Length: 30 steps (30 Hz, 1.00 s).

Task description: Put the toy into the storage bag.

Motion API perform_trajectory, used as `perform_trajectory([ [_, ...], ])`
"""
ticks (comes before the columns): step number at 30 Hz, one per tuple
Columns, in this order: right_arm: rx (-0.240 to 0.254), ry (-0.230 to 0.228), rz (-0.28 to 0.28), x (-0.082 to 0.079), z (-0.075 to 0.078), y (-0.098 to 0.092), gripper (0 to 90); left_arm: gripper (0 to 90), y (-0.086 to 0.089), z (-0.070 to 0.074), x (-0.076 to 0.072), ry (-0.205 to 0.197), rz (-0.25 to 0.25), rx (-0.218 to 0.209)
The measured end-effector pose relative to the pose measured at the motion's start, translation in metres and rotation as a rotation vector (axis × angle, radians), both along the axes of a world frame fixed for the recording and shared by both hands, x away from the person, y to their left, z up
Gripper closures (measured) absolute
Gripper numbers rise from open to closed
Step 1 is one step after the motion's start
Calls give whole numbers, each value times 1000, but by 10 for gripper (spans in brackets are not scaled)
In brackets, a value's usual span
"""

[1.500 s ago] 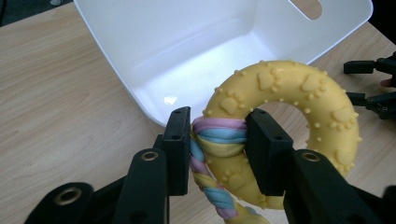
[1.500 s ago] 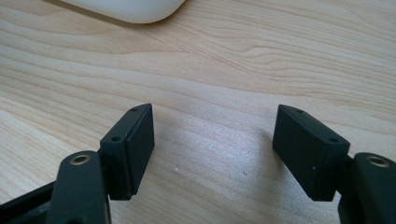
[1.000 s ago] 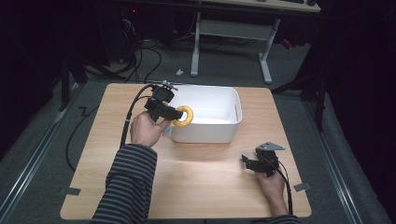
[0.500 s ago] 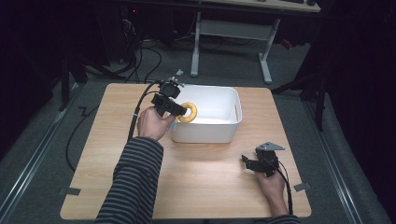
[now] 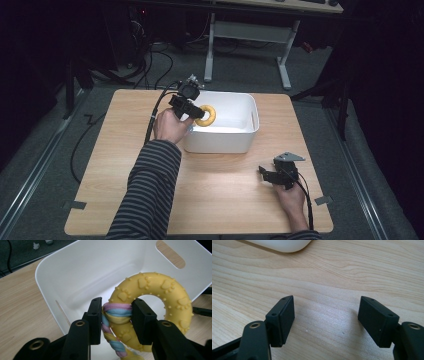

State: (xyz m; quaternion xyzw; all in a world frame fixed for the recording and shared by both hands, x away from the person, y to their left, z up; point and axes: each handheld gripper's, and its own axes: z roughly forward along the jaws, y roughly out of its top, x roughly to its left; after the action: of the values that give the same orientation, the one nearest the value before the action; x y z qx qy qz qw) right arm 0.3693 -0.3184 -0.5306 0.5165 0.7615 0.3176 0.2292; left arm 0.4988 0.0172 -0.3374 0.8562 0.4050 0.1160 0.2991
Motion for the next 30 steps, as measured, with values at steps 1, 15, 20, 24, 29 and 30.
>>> perform_trajectory([
  [1,0,0,0,0,0,0,299,628,0,0,0,0,0,0],
  [15,0,0,0,0,0,0,299,628,-11,-14,15,10,2,22],
  [20,-1,0,0,0,0,0,299,628,-16,-15,20,-4,4,33],
  [24,-1,0,0,0,0,0,299,627,-21,-16,22,-11,-6,45],
  [29,0,0,0,0,0,0,299,627,-23,-21,27,-5,-4,48],
  [30,0,0,0,0,0,0,299,627,-24,-22,27,5,2,50],
])
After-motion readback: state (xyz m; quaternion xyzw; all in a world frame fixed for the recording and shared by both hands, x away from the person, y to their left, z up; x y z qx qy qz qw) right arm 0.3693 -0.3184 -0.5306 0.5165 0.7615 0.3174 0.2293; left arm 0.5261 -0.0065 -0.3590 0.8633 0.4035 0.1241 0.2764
